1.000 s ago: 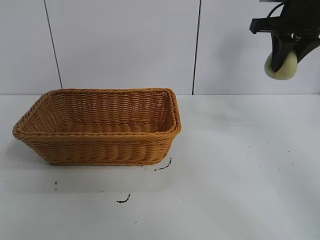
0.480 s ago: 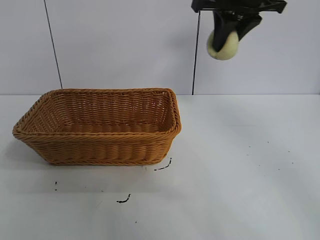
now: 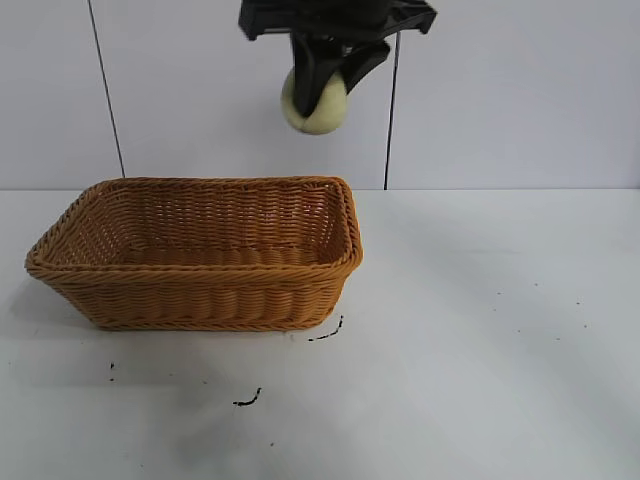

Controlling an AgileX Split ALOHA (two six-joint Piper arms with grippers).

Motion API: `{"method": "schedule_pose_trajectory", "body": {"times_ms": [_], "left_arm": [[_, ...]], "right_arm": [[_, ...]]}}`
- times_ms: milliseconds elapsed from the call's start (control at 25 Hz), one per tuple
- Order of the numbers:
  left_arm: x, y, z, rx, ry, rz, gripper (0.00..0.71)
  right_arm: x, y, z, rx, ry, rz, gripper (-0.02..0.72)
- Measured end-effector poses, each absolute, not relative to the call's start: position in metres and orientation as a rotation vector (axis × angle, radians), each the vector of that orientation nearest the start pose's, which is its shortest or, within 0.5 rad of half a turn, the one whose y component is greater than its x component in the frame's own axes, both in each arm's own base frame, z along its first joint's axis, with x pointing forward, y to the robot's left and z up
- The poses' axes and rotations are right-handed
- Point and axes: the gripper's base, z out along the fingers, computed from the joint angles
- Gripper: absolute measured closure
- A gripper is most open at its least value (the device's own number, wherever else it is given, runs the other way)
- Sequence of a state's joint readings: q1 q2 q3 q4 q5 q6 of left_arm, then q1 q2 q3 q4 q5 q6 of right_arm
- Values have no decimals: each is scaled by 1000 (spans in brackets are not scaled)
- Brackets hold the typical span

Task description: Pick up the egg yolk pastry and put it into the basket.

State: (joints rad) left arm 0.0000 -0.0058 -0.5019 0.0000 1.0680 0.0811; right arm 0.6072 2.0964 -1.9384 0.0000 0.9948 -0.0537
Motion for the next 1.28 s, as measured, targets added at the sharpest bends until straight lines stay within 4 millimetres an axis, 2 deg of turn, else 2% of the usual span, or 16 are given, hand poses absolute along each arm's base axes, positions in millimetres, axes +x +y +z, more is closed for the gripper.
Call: {"method": "schedule_pose_trajectory", "body": {"times_ms": [200, 400, 560, 680, 880, 1000, 1280], "left_arm": [[-6, 0, 277, 83, 2043, 51, 14], [-6, 0, 277, 83, 2043, 51, 14], [-6, 0, 277, 83, 2043, 51, 14], [-6, 0, 277, 83, 2043, 51, 14], [-6, 0, 277, 83, 2043, 51, 14], [-6, 0, 277, 83, 2043, 51, 14], [-6, 0, 277, 83, 2043, 51, 14]], "right_arm": [[388, 300, 227, -933, 2496, 198, 510], [399, 307, 181, -953, 2526, 169, 510], [402, 309, 160, -963, 2549, 150, 493], [403, 309, 159, -944, 2543, 157, 392], [403, 309, 161, -940, 2545, 154, 83], [405, 310, 173, -938, 2557, 142, 26], [413, 307, 236, -866, 2554, 153, 15]]}}
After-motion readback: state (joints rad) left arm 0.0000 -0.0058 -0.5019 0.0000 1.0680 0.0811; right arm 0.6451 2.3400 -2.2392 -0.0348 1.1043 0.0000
